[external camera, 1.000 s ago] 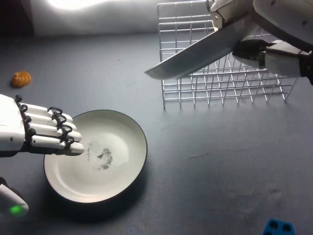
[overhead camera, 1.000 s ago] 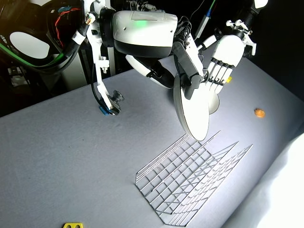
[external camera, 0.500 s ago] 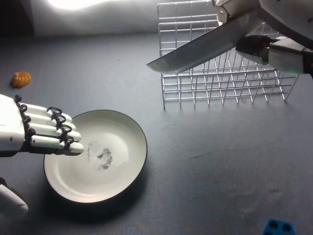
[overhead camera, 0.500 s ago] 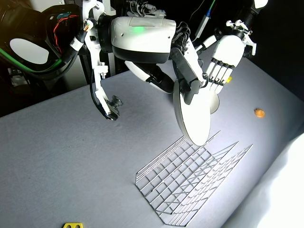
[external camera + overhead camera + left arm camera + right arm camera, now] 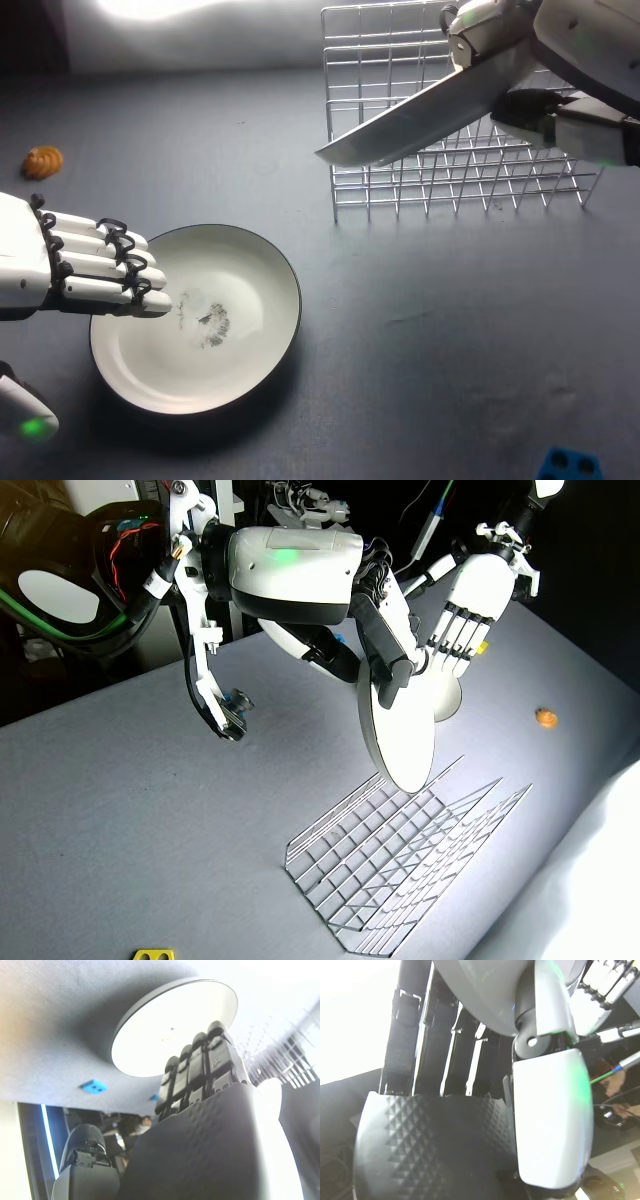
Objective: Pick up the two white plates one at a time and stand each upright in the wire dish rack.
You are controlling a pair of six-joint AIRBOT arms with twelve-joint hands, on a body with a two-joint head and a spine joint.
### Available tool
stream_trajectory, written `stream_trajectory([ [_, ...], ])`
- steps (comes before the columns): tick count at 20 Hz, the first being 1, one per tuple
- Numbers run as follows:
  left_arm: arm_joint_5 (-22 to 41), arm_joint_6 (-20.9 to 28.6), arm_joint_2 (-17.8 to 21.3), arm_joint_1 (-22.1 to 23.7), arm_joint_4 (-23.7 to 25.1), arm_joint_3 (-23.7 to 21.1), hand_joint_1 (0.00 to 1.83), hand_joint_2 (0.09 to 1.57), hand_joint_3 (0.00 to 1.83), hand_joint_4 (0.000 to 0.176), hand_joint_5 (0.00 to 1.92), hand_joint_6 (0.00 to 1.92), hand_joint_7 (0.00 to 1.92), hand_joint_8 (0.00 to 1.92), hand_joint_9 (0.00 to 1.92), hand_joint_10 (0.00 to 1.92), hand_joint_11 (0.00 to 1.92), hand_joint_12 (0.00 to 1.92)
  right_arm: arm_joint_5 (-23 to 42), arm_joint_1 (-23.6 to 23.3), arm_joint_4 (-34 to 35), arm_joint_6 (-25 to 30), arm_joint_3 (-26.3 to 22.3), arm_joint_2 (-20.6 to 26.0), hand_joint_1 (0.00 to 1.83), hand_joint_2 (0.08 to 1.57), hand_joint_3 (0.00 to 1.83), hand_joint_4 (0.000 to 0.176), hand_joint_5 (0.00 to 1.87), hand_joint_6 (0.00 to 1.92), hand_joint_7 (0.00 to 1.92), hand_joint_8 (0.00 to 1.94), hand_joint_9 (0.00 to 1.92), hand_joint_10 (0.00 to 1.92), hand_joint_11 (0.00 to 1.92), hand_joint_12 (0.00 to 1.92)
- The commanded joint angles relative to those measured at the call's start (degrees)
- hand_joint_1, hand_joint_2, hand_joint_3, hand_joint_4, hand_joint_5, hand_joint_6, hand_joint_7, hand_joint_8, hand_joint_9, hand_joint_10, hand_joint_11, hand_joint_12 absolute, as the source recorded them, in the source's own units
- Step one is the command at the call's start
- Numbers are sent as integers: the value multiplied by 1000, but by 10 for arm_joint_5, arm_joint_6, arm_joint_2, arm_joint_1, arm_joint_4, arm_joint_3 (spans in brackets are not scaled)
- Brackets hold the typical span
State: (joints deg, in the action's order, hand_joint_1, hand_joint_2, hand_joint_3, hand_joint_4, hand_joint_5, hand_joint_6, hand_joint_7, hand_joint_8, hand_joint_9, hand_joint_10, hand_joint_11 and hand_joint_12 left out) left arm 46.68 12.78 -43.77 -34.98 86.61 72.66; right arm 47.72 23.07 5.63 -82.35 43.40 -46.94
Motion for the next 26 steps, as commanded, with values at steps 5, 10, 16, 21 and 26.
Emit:
stream_trajectory([
  [5,16,2,1,4,-27,2,0,1061,0,0,0,0,0,0,0,0,0,0,94,-5,-11,-1,10,-1,1235,1088,1,15,990,986,1108,772,1265,2,899,775],
  [10,16,3,1,4,-27,3,0,1063,1,0,0,0,0,0,0,0,0,0,88,-32,26,3,22,-4,1238,1080,1,16,1008,954,1119,757,1278,1,898,789],
  [16,16,3,3,4,-27,0,0,1061,0,0,0,0,0,0,0,0,0,0,97,-29,26,3,25,-3,1232,1094,0,16,980,996,1092,803,1266,3,887,775],
  [21,15,3,4,4,-27,-3,0,1058,0,0,0,0,0,0,0,0,0,0,92,-29,38,12,33,-2,1230,1096,0,19,982,998,1086,808,1267,4,885,777],
  [26,15,3,5,4,-27,-3,0,1061,0,0,0,0,0,0,0,0,0,0,37,-51,69,59,60,2,1237,1083,0,15,1003,970,1124,739,1278,4,915,756],
])
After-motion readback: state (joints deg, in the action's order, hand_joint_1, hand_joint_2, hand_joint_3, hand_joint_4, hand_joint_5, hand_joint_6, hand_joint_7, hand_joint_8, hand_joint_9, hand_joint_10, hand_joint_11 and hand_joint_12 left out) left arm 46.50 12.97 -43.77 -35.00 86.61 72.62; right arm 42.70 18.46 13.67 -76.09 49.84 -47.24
